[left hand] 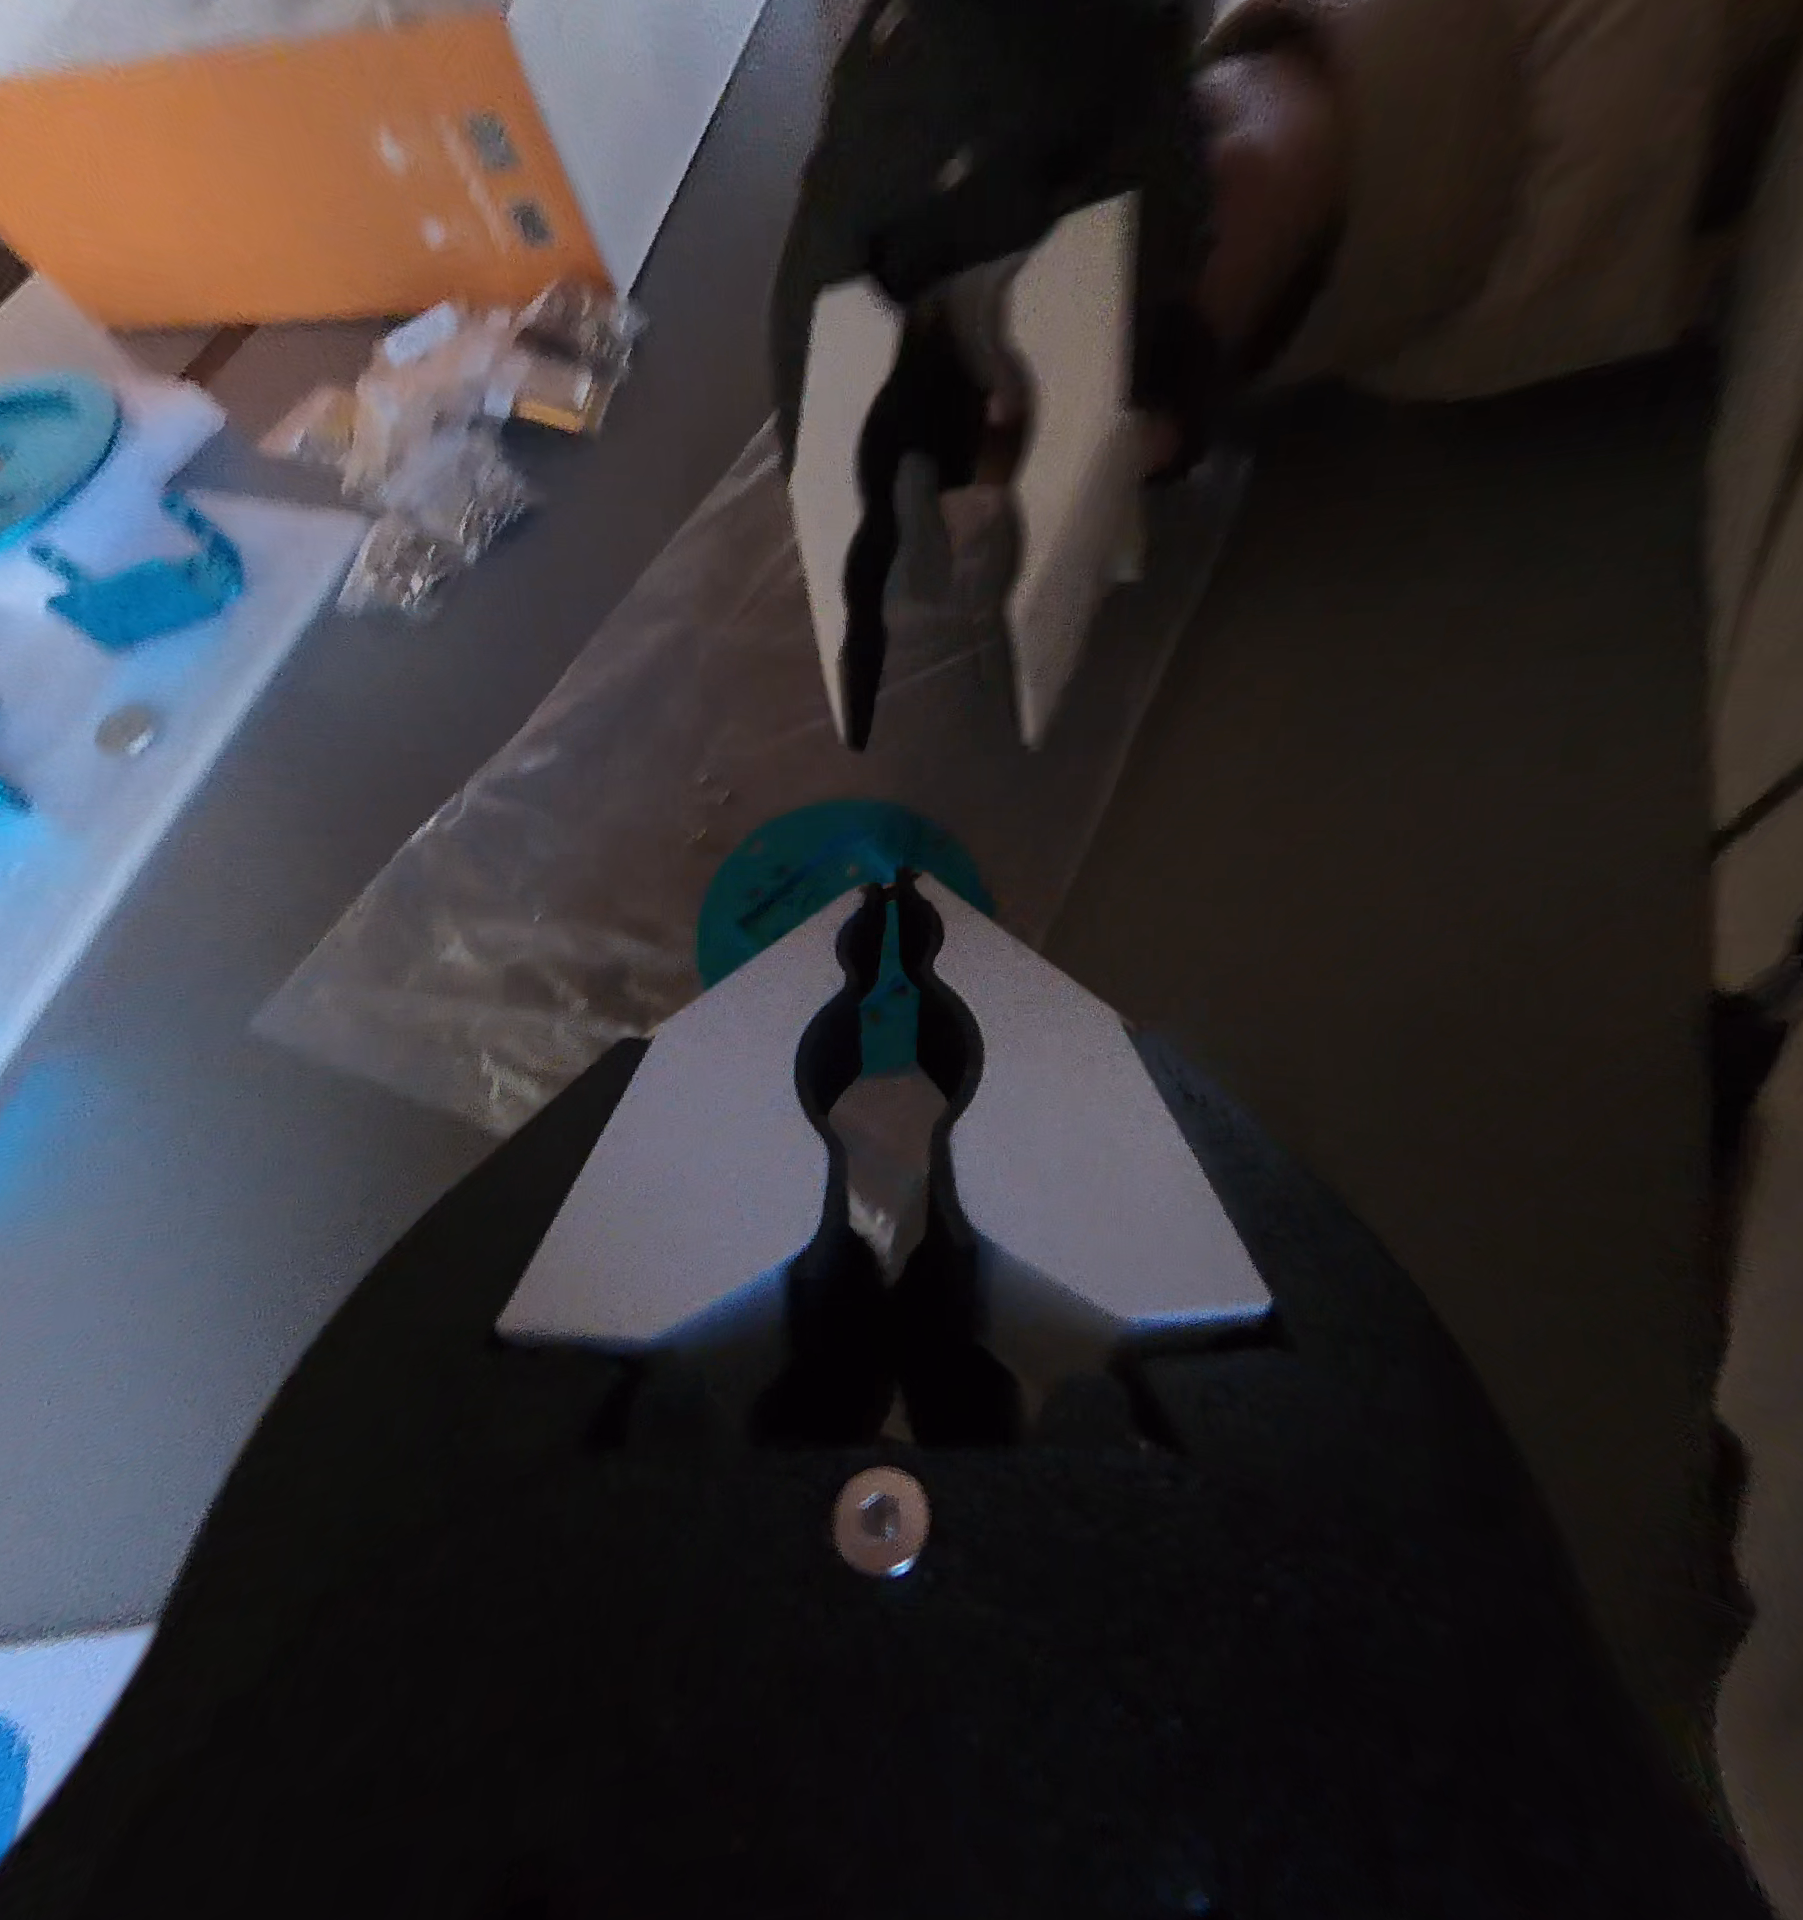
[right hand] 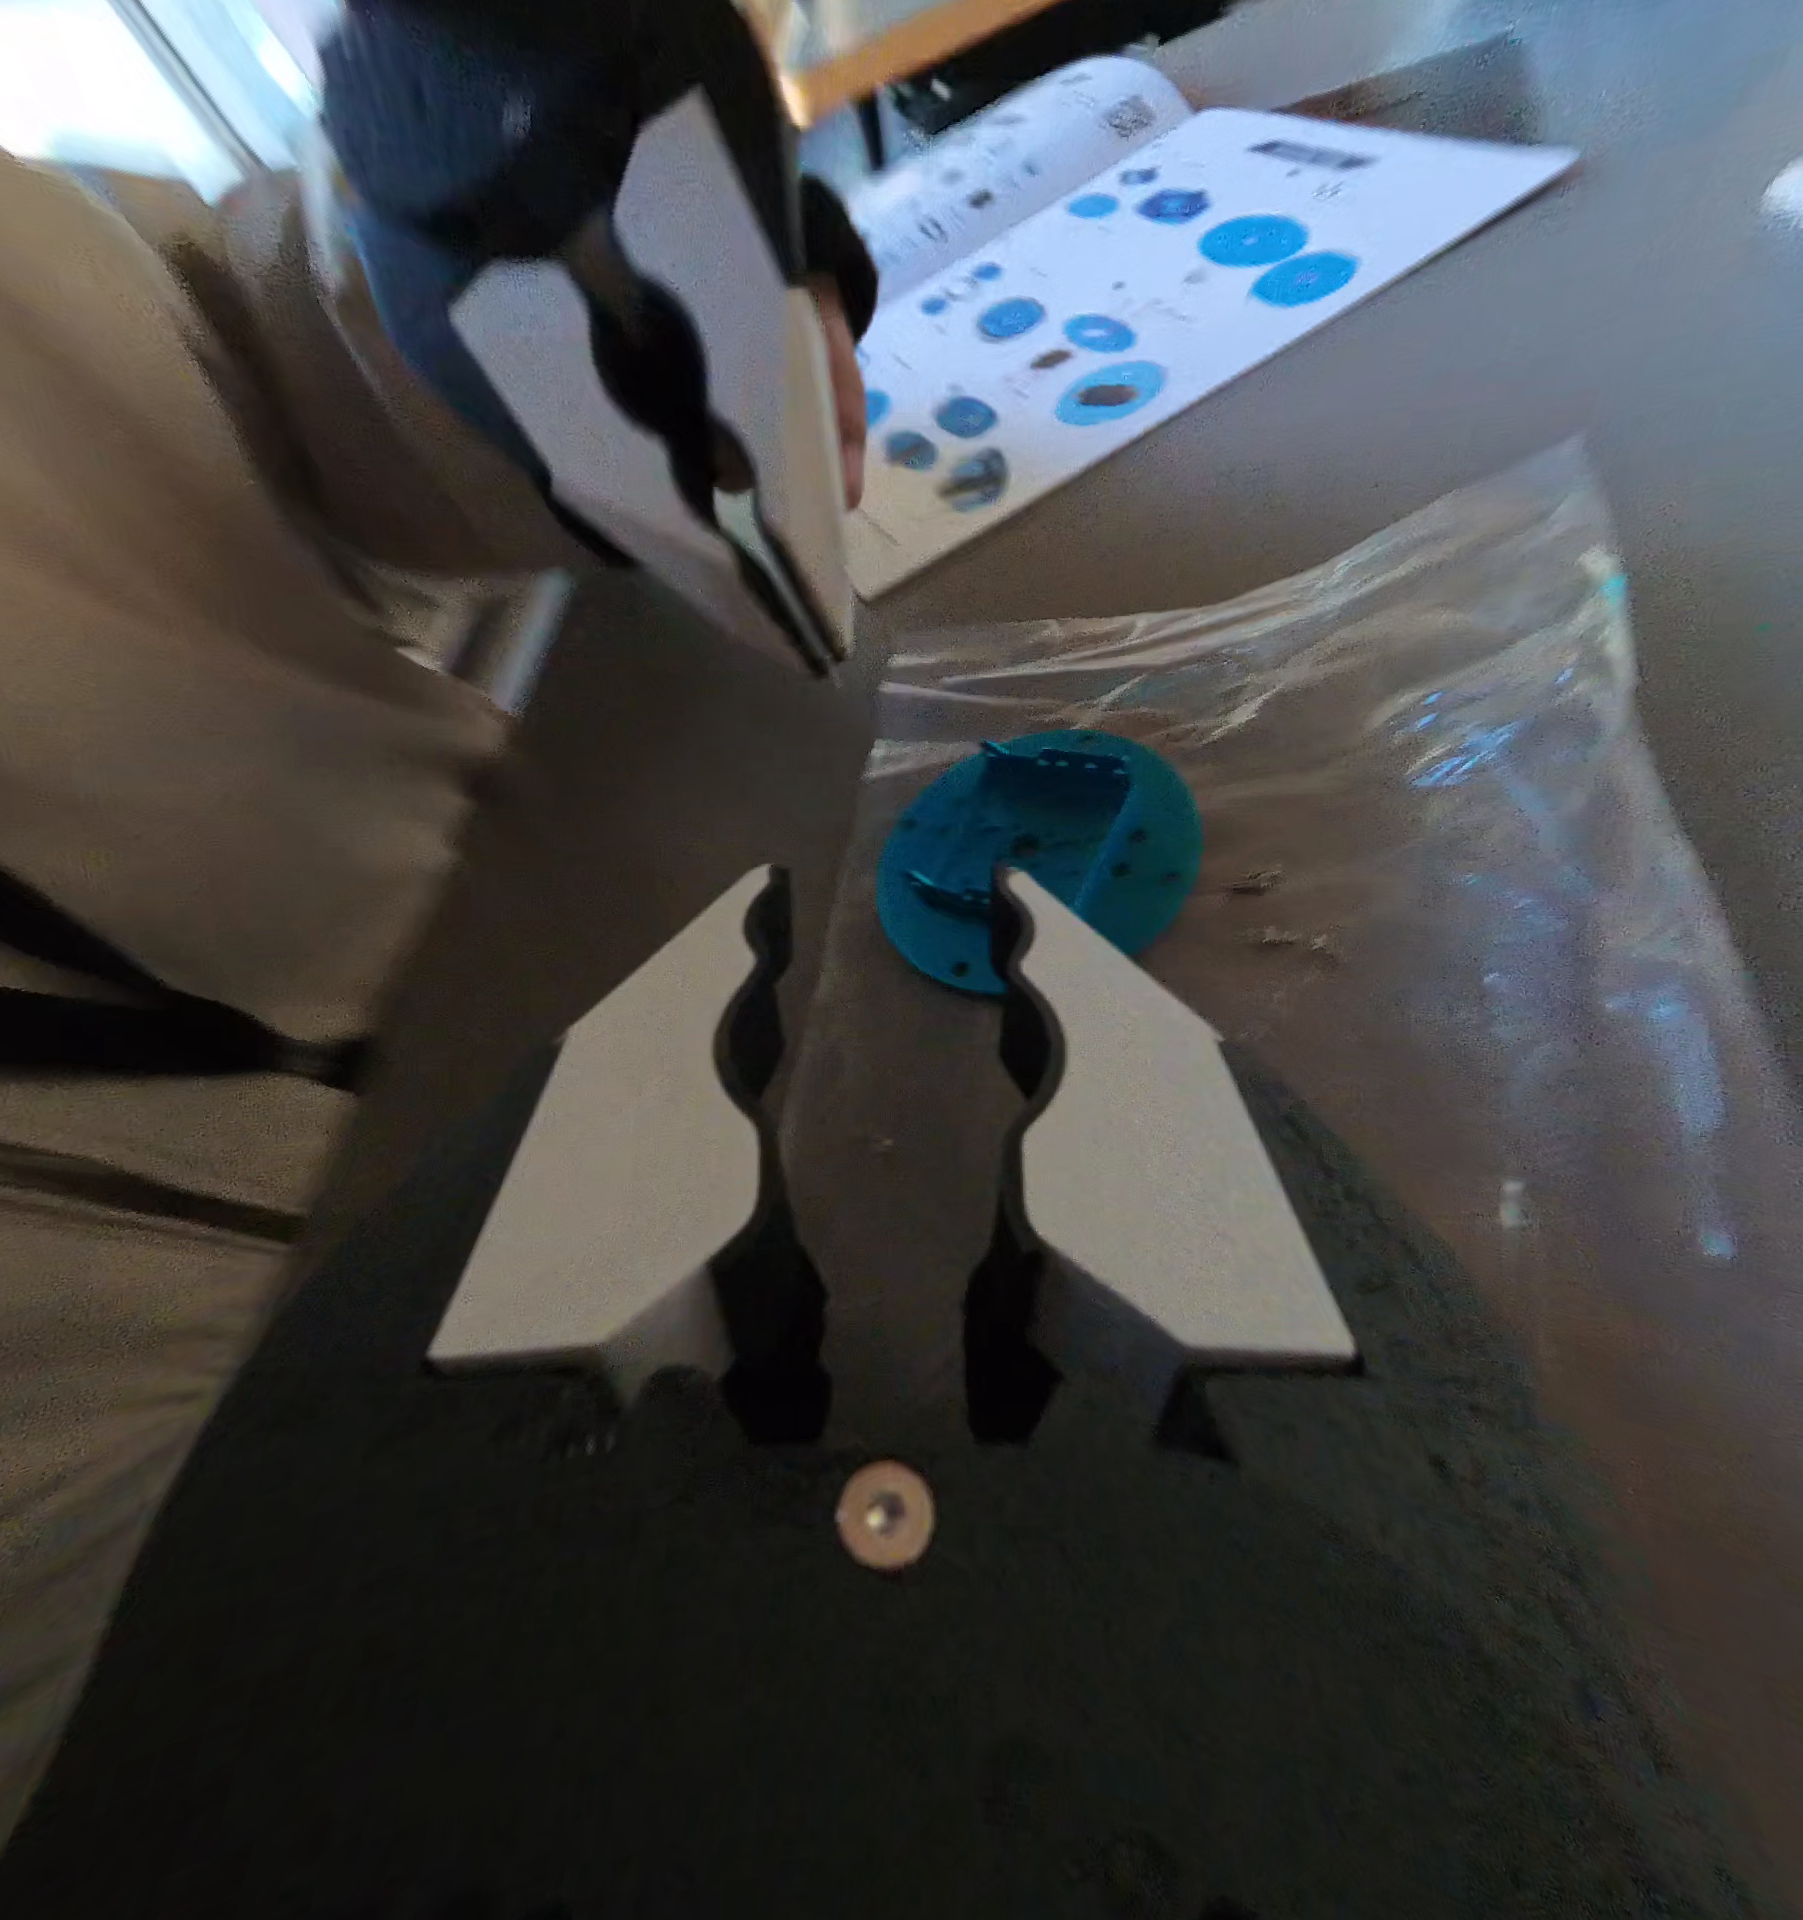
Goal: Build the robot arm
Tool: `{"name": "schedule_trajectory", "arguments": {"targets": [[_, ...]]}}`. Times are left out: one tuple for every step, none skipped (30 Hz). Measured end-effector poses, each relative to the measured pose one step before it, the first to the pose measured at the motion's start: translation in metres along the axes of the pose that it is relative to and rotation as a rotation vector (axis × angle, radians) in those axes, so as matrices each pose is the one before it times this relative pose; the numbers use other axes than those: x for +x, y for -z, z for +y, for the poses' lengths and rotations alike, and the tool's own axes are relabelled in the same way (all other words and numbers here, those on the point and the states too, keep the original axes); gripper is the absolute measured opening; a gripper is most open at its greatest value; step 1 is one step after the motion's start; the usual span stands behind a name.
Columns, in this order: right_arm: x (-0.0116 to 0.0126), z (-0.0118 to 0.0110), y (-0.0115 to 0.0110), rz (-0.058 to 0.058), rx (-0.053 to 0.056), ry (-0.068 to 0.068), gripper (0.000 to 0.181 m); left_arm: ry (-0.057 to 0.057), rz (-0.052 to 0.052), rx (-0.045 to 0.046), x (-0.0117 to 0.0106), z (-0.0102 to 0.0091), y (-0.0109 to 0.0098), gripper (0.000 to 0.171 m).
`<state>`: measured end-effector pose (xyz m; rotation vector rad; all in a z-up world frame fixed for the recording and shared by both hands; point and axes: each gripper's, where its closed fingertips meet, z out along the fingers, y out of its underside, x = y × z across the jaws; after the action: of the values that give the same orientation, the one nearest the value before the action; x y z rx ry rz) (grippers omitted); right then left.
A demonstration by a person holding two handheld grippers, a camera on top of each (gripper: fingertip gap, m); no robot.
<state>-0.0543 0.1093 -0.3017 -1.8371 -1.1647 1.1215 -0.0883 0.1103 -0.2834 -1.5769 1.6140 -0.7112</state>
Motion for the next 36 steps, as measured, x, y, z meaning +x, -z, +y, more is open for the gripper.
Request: {"name": "schedule_trajectory", "arguments": {"targets": [[0.00199, 0.00118, -0.00300, 0.0626, -0.0193, 0.0831, 0.040, 0.0064, -0.0216, -0.03314, -0.00477, 0.00774, -0.00121, 0.001], [0.00106, 0.00147, -0.00289, 0.0444, -0.0188, 0.0545, 0.041, -0.0018, -0.0153, -0.03669, -0.00265, 0.00777, -0.00247, 0.001], [0.00075, 0.00156, -0.00331, 0.0270, -0.0174, 0.0321, 0.044, -0.0028, -0.0171, -0.03063, -0.00215, 0.00612, -0.00347, 0.001], [0.00016, 0.00244, -0.00335, 0.0132, -0.0228, 0.0115, 0.048, 0.0029, -0.0100, -0.01994, -0.00086, 0.00415, -0.00381, 0.001], [0.00057, 0.00257, -0.00267, 0.0071, -0.0225, 0.0005, 0.051, 0.0095, -0.0007, -0.01101, 0.00025, 0.00235, -0.00364, 0.001], [0.00066, 0.00142, -0.00122, 0.0037, -0.0117, -0.0027, 0.052, 0.0078, -0.0031, -0.00389, -0.00021, 0.00111, -0.00315, 0.001], [-0.00071, 0.00061, -0.00054, -0.0079, -0.0043, -0.0037, 0.052, 0.0046, -0.0023, -0.00768, -0.00033, 0.00134, -0.00290, 0.001], [0.00026, 0.00025, -0.00011, -0.0029, -0.0010, -0.0098, 0.052, 0.0055, -0.0047, -0.01522, -0.00099, 0.00219, -0.00295, 0.001], [0.00061, 0.00095, -0.00039, -0.0011, -0.0058, -0.0126, 0.052, 0.0044, -0.0093, -0.01584, -0.00164, 0.00220, -0.00261, 0.001], [-0.00125, 0.00155, -0.00110, -0.0126, -0.0116, -0.0078, 0.052, 0.0036, -0.0017, -0.01074, -0.00042, 0.00120, -0.00201, 0.001], [-0.00044, 0.00116, -0.00130, -0.0068, -0.0102, -0.0070, 0.052, 0.0030, 0.0002, -0.00651, -0.00021, 0.00015, -0.00130, 0.001], [-0.00022, 0.00031, -0.00132, -0.0049, -0.0056, -0.0095, 0.053, -0.0011, -0.0041, -0.00812, -0.00112, 0.00022, -0.00061, 0.000], [-0.00075, -0.00065, -0.00090, -0.0096, 0.0002, -0.0123, 0.054, -0.0049, -0.0012, -0.00872, -0.00116, 0.00022, -0.00024, 0.001], [-0.00023, -0.00031, -0.00062, -0.0069, -0.0009, -0.0222, 0.055, -0.0046, 0.0038, -0.00223, -0.00065, -0.00066, 0.00028, 0.001], [-0.00002, 0.00053, -0.00075, -0.0066, -0.0060, -0.0253, 0.056, 0.0014, 0.0064, -0.00364, -0.00053, -0.00060, 0.00010, 0.000], [-0.00125, 0.00133, -0.00071, -0.0136, -0.0082, -0.0131, 0.056, 0.0039, 0.0030, -0.01185, -0.00115, 0.00032, -0.00016, 0.001], [-0.00106, 0.00100, -0.00042, -0.0084, -0.0044, -0.0035, 0.056, -0.0022, 0.0019, -0.01532, -0.00102, 0.00061, -0.00045, 0.001], [-0.00035, 0.00038, -0.00022, -0.0002, 0.0008, 0.0008, 0.056, -0.0115, 0.0082, -0.01421, 0.00062, 0.00041, -0.00050, 0.001], [-0.00086, 0.00015, -0.00013, -0.0025, -0.0024, 0.0004, 0.056, -0.0166, 0.0062, -0.01219, 0.00104, -0.00005, -0.00041, 0.001], [-0.00032, -0.00072, 0.00021, 0.0017, 0.0008, 0.0026, 0.055, -0.0166, 0.0010, -0.01464, 0.00052, 0.00014, -0.00052, 0.001], [-0.00040, -0.00200, 0.00098, 0.0030, 0.0100, 0.0069, 0.055, -0.0169, -0.0047, -0.01178, -0.00026, -0.00015, -0.00041, 0.001], [0.00004, -0.00258, 0.00177, 0.0042, 0.0143, 0.0066, 0.055, -0.0149, -0.0054, -0.00643, -0.00042, -0.00058, -0.00026, 0.001], [0.00169, -0.00225, 0.00233, 0.0121, 0.0125, 0.0049, 0.055, -0.0092, -0.0023, -0.00698, -0.00027, -0.00019, -0.00038, 0.001], [0.00252, -0.00104, 0.00240, 0.0130, 0.0061, -0.0017, 0.054, -0.0038, -0.0070, -0.01000, -0.00124, 0.00074, -0.00058, 0.001], [0.00102, 0.00021, 0.00174, -0.0024, -0.0007, -0.0102, 0.054, 0.0009, -0.0096, -0.00994, -0.00163, 0.00119, -0.00057, 0.001], [-0.00107, 0.00071, 0.00105, -0.0167, -0.0022, -0.0172, 0.052, 0.0077, -0.0047, -0.00649, -0.00072, 0.00092, -0.00048, 0.001], [-0.00222, 0.00052, 0.00066, -0.0223, 0.0001, -0.0164, 0.048, 0.0155, -0.0063, -0.00259, -0.00066, 0.00056, -0.00004, 0.001], [-0.00240, 0.00000, 0.00019, -0.0187, 0.0032, -0.0095, 0.048, 0.0206, -0.0081, 0.00040, -0.00069, 0.00038, 0.00040, 0.001], [-0.00351, -0.00069, 0.00017, -0.0185, 0.0059, 0.0038, 0.046, 0.0190, -0.0010, 0.00598, 0.00091, -0.00015, 0.00080, 0.001], [-0.00410, -0.00193, -0.00011, -0.0178, 0.0124, 0.0114, 0.046, 0.0127, -0.0005, 0.01335, 0.00151, -0.00089, 0.00131, 0.001], [-0.00464, -0.00208, -0.00115, -0.0197, 0.0100, 0.0130, 0.047, 0.0097, -0.0039, 0.01443, 0.00104, -0.00094, 0.00114, 0.001], [-0.00290, -0.00064, -0.00208, -0.0074, 0.0006, 0.0105, 0.051, 0.0109, -0.0003, 0.01172, 0.00161, -0.00088, 0.00057, 0.001], [-0.00056, 0.00125, -0.00241, 0.0052, -0.0108, 0.0086, 0.052, 0.0112, 0.0025, 0.01189, 0.00210, -0.00120, -0.00019, 0.001], [-0.00068, 0.00276, -0.00177, 0.0005, -0.0180, 0.0059, 0.051, 0.0084, 0.0028, 0.01024, 0.00239, -0.00112, -0.00104, 0.001], [-0.00016, 0.00288, -0.00063, -0.0024, -0.0167, 0.0012, 0.049, 0.0040, 0.0096, 0.00596, 0.00345, -0.00063, -0.00158, 0.001], [0.00319, 0.00142, 0.00050, 0.0128, -0.0040, -0.0085, 0.048, 0.0014, 0.0087, 0.00390, 0.00348, -0.00026, -0.00160, 0.001]]}}
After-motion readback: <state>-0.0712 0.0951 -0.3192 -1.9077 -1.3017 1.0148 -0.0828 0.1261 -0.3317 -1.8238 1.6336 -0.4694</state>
